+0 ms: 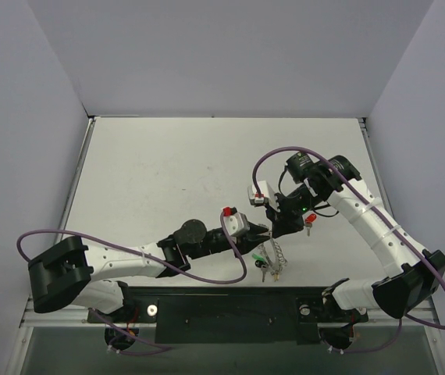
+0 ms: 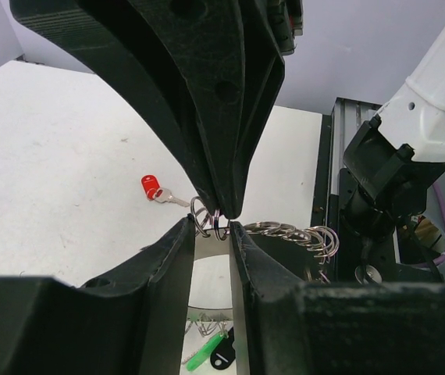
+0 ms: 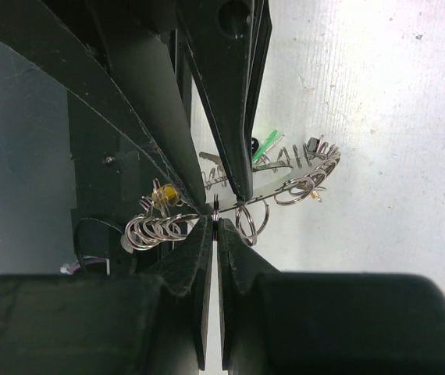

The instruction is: Put the keys on the keyring

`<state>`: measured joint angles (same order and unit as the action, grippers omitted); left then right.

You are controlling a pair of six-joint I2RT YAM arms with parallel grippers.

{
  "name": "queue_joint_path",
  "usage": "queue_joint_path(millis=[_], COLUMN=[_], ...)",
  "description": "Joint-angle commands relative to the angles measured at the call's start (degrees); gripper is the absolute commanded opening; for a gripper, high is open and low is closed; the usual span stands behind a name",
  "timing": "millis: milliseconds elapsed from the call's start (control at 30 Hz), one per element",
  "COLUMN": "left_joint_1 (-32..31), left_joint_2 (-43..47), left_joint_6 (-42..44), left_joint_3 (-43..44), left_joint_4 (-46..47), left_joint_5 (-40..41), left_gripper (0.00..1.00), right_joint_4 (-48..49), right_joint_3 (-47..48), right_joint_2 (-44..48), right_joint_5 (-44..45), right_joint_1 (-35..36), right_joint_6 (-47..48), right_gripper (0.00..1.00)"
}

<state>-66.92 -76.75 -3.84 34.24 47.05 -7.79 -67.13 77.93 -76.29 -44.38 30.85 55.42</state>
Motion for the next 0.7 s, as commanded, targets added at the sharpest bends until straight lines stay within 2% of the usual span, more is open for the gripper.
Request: queue_joint_path(millis=[0,333,500,533,667], left_joint_1=[0.29,0.29,0.29,0.29,0.29], left_joint_2=[-0.59,-2.17,-2.79,-2.96,-3.06], left_joint_6=[-0.56,-0.73,-0.82,-0.91,-2.13], left_joint_3=[2.94,3.47,3.99,4.08,3.47], left_joint_4=[3.93,3.75,3.49,3.66,6.11], left_joint_5=[-1.26,-2.14,-3.28,-3.72,-4.42], left_gripper=[0.34,0.27,0.11,0.0,0.0], right_joint_4=[-2.74,-2.83,-2.74,-2.74,-2.65], right_joint_3=[1.79,1.79,1.52,1.52,1.17], right_joint_2=[-0.35,-0.52,-0.7,-0.7,-0.7], right_joint_5=[-2.99,-3.52,-3.43,-3.43,-3.69], right_joint_1=[0.53,0.7,0.88,0.88,0.96], right_joint_6=[0.57,0.48,0.57,0.57,0.74], right_gripper=[0.0,0.0,0.0,0.0,0.0])
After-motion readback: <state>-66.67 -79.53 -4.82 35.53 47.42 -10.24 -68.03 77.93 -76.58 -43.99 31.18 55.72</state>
